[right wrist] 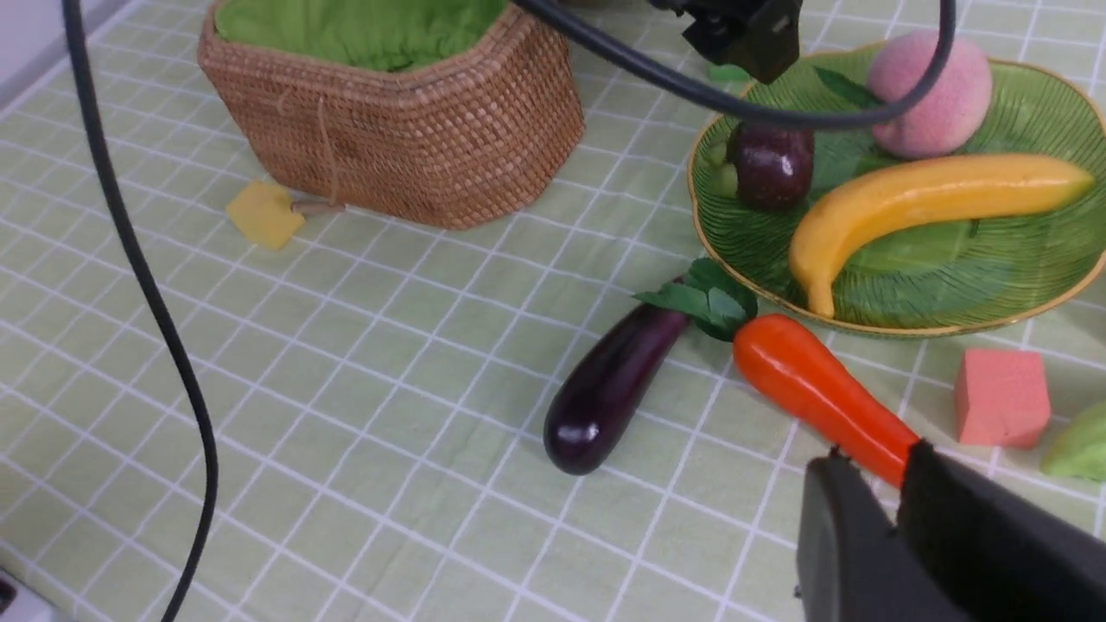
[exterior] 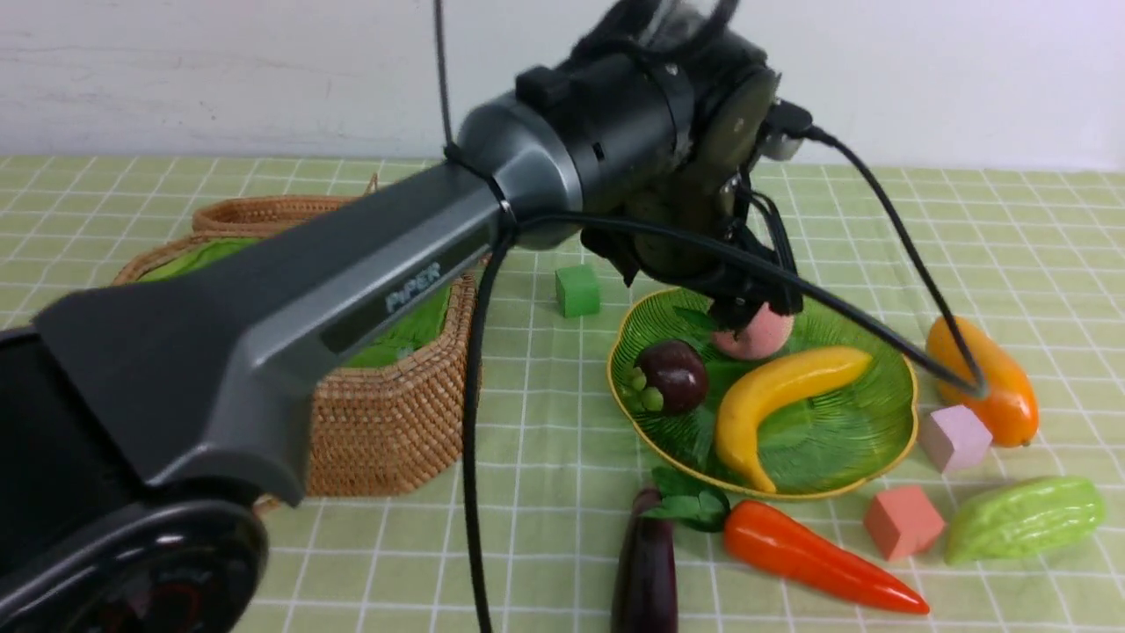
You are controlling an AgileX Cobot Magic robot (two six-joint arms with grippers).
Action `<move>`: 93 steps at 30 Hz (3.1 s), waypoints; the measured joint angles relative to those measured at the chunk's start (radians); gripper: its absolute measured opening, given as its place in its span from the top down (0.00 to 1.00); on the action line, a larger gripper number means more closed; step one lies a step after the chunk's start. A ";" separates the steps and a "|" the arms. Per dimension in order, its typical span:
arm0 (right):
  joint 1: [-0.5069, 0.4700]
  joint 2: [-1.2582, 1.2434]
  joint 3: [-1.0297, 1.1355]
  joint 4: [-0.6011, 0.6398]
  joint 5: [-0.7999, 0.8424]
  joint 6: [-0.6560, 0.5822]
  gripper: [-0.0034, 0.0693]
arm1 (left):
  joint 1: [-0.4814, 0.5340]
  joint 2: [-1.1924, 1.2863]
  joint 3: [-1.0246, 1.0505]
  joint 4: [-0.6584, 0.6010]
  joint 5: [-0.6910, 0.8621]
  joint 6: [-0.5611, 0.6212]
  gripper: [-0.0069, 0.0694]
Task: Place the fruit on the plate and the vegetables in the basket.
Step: Use the left arm to grab an eggplant and put it into the left basket
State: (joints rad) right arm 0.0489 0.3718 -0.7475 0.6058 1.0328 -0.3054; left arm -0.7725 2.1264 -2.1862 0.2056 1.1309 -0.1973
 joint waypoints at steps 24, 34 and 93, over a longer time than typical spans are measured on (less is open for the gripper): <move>0.000 0.000 0.000 -0.008 0.155 -0.023 0.78 | -0.169 -0.157 0.553 -0.035 0.021 -0.235 0.37; 0.000 -0.001 0.000 -0.006 0.158 -0.026 0.78 | -0.168 -0.038 0.555 -0.031 -0.058 -0.262 0.08; 0.000 0.332 -0.177 0.445 0.079 -0.517 0.94 | 0.573 -0.469 0.738 -0.076 -0.167 1.037 0.37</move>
State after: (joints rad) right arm 0.0489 0.7035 -0.9247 1.0505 1.1114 -0.8221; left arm -0.1999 1.6573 -1.4480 0.1297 0.9634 0.8393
